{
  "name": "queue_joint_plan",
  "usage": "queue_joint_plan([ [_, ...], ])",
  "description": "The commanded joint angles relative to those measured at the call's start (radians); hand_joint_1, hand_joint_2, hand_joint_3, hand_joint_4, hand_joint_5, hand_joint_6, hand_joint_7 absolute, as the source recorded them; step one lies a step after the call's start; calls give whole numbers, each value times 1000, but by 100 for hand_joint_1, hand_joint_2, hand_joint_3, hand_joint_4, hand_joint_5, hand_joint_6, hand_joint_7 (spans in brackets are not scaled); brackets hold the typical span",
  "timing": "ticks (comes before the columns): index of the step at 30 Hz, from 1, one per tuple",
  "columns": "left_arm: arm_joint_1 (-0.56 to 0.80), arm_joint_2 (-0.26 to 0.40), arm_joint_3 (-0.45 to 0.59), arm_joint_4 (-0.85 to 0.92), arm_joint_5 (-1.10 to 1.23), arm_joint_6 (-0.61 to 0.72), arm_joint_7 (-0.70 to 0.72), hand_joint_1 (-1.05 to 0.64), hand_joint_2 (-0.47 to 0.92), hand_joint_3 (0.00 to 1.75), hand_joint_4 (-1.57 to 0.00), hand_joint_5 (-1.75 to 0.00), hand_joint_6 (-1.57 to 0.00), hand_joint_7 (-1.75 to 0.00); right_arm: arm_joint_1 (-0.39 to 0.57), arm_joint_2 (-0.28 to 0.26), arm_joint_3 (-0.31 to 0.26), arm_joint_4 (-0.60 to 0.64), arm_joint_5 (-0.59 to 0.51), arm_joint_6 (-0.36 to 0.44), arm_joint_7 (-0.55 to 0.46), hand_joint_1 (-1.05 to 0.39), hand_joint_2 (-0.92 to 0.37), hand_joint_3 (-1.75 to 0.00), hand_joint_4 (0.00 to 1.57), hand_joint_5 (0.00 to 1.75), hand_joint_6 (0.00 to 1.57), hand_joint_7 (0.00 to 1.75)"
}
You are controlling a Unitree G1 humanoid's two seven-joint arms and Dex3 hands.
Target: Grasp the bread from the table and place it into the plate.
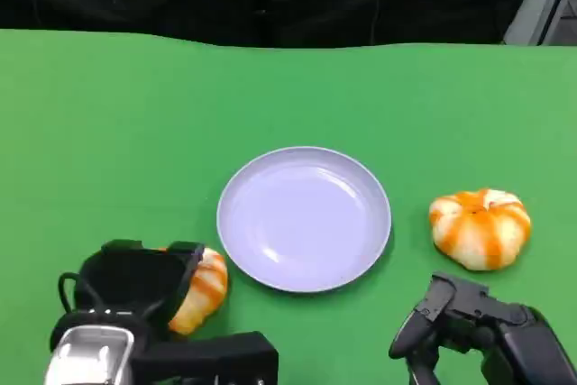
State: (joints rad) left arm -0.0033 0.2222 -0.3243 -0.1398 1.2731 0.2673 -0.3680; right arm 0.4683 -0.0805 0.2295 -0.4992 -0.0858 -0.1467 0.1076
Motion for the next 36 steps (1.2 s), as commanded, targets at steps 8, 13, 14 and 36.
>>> queue_joint_plan([
  [8, -47, 75, 27, 222, -245, -181, 363, -22, 92, 17, -80, -159, -114, -48, 9, -6, -2, -17, 4, 6, -2, -2, -36, -133, 75, 169, 75, 144],
  [13, -33, 98, 53, 206, -312, -220, 471, -25, 89, 6, -85, -174, -90, -101, 9, -6, -2, -17, 8, 7, -1, -3, -37, -131, 75, 169, 75, 144],
  [14, -29, 102, 57, 192, -313, -212, 475, -24, 90, 6, -85, -174, -79, -130, 9, -6, -2, -17, 7, 7, -1, -2, -37, -131, 76, 170, 75, 144],
  [36, -11, 99, 81, -51, -338, -239, 544, -14, 53, 107, -89, -175, -77, -164, 0, -4, -1, 1, 8, -6, -3, -2, -36, -133, 76, 170, 75, 144],
])
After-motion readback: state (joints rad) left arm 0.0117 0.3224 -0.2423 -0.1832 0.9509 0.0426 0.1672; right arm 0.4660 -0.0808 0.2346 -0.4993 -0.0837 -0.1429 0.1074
